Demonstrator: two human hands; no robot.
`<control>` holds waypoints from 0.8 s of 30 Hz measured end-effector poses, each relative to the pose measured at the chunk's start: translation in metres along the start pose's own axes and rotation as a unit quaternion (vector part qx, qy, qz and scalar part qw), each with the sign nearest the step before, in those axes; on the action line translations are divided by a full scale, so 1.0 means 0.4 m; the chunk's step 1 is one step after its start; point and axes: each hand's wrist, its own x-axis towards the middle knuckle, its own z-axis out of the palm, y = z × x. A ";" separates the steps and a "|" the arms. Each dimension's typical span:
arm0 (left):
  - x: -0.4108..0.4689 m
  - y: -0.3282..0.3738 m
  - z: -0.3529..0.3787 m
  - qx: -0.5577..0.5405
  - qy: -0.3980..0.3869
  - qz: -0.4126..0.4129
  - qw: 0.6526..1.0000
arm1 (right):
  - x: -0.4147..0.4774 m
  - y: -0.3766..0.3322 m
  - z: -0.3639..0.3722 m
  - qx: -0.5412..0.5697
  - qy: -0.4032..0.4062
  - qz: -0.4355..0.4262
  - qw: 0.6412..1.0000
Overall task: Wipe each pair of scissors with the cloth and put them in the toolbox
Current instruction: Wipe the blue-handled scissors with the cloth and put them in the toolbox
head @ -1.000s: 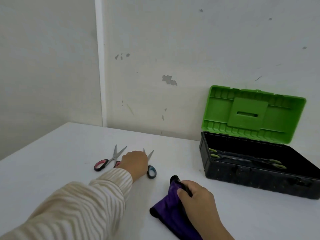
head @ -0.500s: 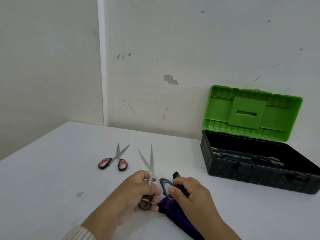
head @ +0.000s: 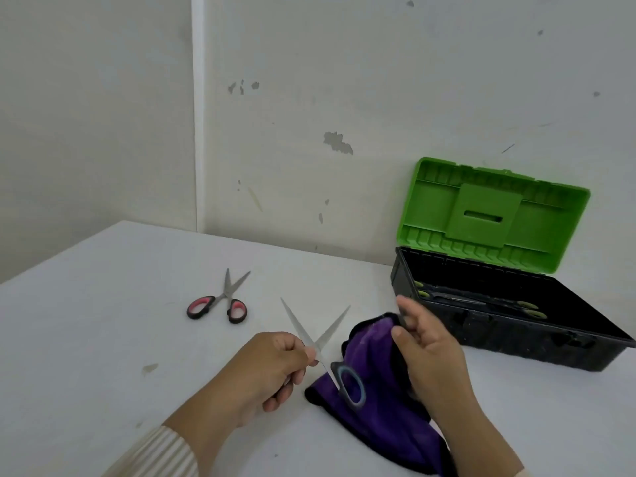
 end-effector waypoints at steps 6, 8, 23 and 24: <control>-0.006 -0.013 0.056 0.056 -0.018 0.031 0.998 | -0.043 -0.028 0.082 -0.184 -0.097 -0.187 0.960; -0.006 -0.016 0.057 0.082 -0.009 0.049 0.995 | -0.027 -0.014 0.087 -0.175 -0.084 -0.162 0.968; -0.006 -0.014 0.056 0.102 0.015 0.084 0.991 | -0.034 -0.003 0.105 -0.163 -0.049 -0.185 0.968; -0.006 -0.014 0.057 0.101 0.014 0.086 0.991 | -0.033 -0.002 0.104 -0.168 -0.046 -0.189 0.966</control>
